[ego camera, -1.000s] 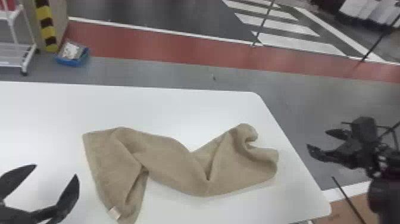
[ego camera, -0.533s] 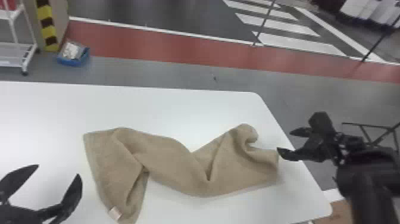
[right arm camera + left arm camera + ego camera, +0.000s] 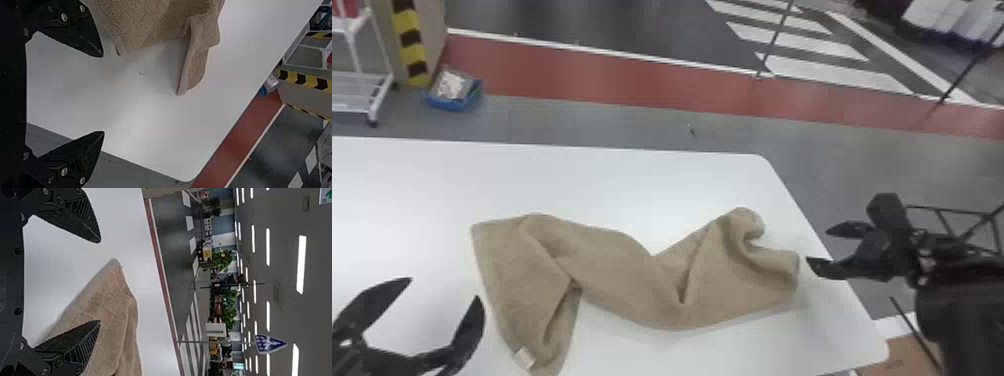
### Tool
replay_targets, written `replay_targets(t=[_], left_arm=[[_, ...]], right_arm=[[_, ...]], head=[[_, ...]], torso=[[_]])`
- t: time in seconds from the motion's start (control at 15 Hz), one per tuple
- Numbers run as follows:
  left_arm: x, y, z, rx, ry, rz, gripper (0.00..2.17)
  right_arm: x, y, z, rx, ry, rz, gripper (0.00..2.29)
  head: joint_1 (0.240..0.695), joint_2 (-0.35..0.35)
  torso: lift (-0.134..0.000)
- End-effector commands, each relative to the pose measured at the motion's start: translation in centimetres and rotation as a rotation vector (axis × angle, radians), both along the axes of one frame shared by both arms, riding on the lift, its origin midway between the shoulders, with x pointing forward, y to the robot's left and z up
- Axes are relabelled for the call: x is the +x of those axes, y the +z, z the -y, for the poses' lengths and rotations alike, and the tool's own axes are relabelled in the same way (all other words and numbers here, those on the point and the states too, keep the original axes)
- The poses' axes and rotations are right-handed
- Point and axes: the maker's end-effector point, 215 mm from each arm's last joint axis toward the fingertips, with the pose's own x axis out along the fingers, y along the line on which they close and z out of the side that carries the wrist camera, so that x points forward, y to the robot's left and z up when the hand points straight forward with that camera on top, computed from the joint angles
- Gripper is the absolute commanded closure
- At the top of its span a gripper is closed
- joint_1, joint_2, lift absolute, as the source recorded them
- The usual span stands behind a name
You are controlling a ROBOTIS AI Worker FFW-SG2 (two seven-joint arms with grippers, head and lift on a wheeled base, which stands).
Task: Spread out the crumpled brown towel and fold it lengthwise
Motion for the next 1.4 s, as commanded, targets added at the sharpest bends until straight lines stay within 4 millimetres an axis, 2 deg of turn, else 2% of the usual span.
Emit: replay_targets(t=[0.0,0.33,0.67,1.07,1.33], left_arm=[[-0.2,0.2,0.3,0.002,-0.003,0.002,0.17],[0.0,0.7,0.6,0.011,-0.009,0.011,0.17],[0.0,0.2,0.6,0.012,-0.008,-0.005,0.17],[-0.1,0.0,0.5,0.012,-0.006,-0.01,0.17],[-0.3,0.2,0.4,0.013,-0.005,-0.009,0.17]], right_arm=[[0.2,-1.3,-1.0,0.001,0.015,-0.014,0.21],[0.7,-2.3,-3.0,0.028,0.033,-0.006,0.21],[1.4,-3.7,-4.7,0.015,0.051,-0.004,0.22],[2.2,-4.6,-7.3,-0.005,0.128,-0.017,0.58],[1.1,-3.3,-6.7,-0.029,0.16,0.007,0.69]], head=[[0.695,-0.35],[0.695,-0.35],[0.695,-0.35],[0.695,-0.35],[0.695,-0.35]], torso=[[-0.124],[-0.124],[-0.124],[-0.124],[-0.124]])
